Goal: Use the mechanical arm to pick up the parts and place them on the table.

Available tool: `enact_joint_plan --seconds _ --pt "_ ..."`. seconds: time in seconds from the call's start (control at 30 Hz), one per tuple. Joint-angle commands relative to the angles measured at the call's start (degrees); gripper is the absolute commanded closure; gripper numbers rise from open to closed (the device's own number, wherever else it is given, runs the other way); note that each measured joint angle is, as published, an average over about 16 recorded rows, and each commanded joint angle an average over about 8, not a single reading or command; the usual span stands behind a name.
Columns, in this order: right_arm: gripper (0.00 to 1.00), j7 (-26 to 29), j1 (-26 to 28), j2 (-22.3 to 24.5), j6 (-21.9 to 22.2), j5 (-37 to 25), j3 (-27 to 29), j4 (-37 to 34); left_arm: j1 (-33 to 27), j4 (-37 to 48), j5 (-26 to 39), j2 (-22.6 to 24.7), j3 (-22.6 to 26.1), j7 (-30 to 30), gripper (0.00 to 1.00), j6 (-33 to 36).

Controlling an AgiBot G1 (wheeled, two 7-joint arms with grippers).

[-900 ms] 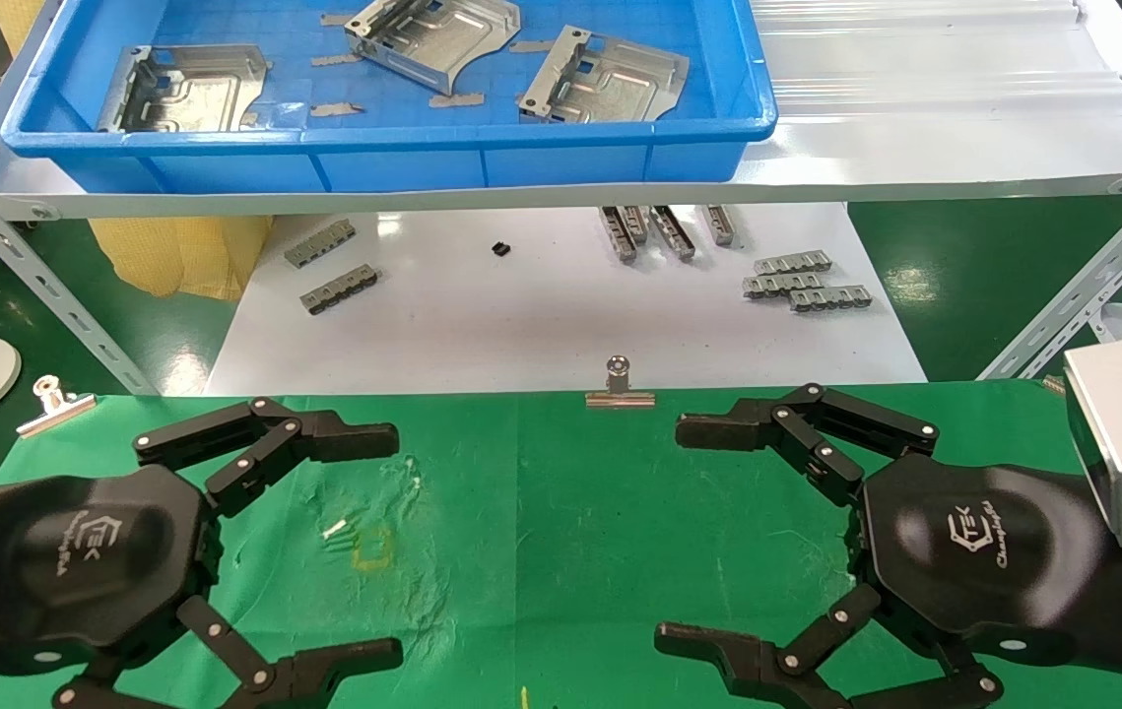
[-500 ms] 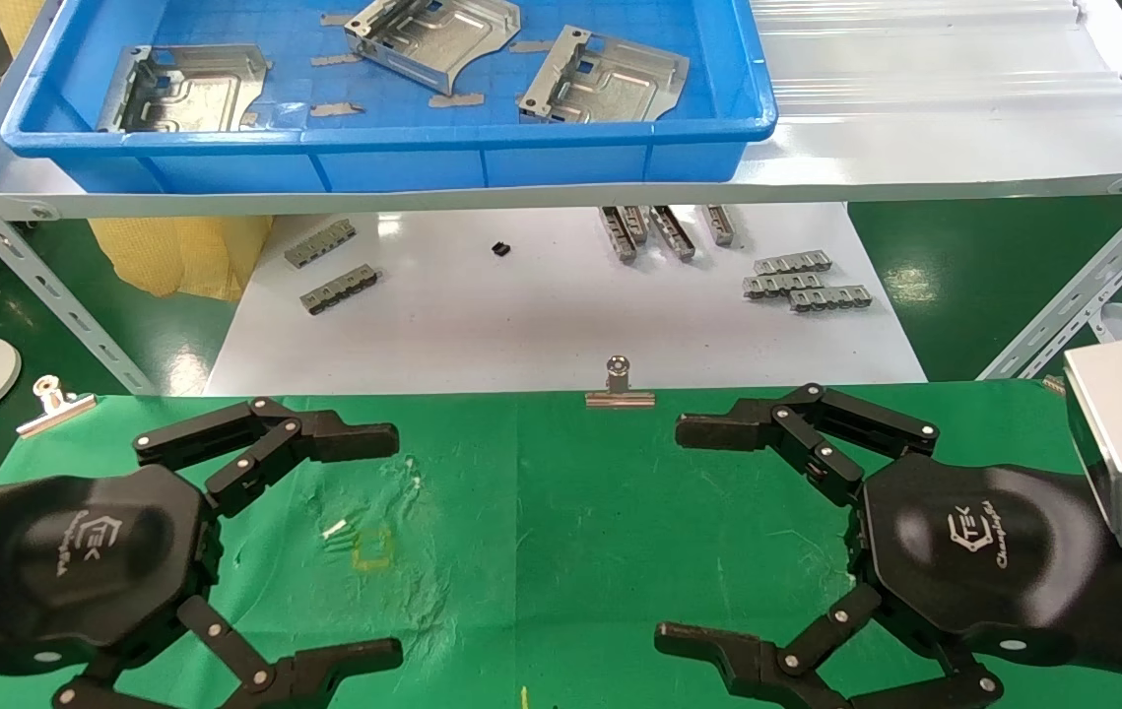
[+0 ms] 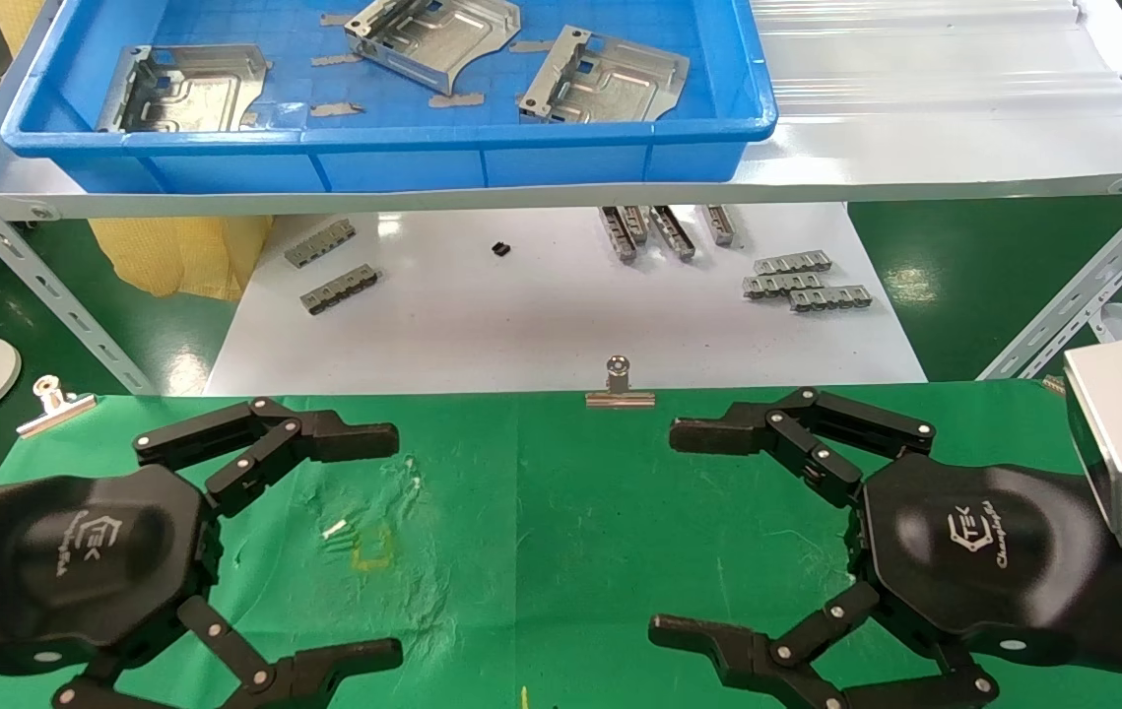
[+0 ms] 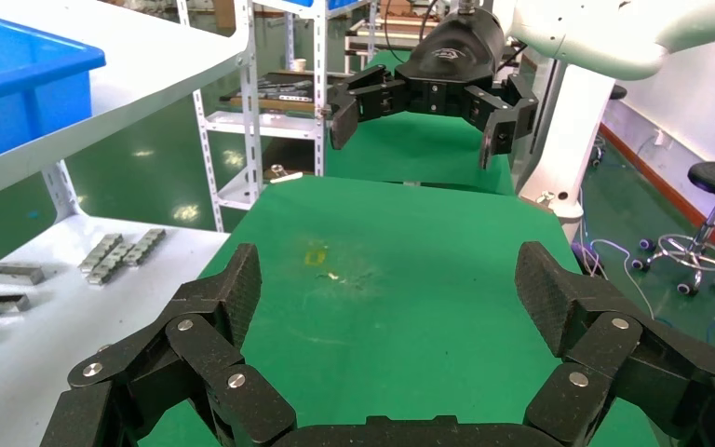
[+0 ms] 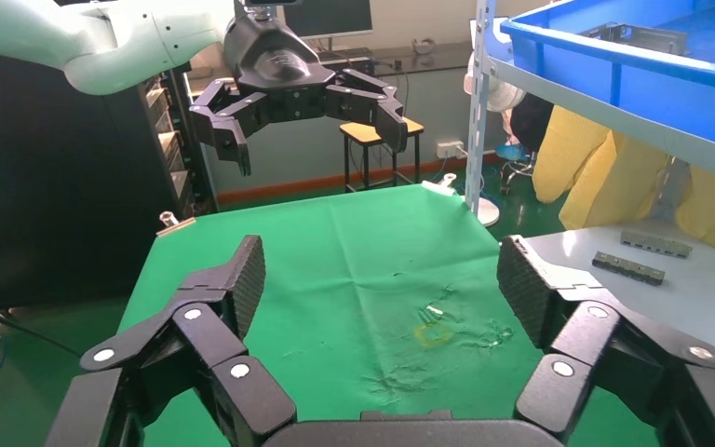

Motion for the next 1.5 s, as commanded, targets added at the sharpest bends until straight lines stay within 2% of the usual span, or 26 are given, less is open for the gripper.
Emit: enact_joint_plan --seconds 0.03,1.5 --pt "1.0 0.0 0.0 0.0 0.0 0.0 0.0 0.0 0.0 0.0 0.0 0.0 0.0 0.0 0.0 0.0" --pt "1.0 0.0 0.0 0.0 0.0 0.0 0.0 0.0 -0.7 0.4 0.5 -0.1 -0.1 0.3 0.0 -0.4"
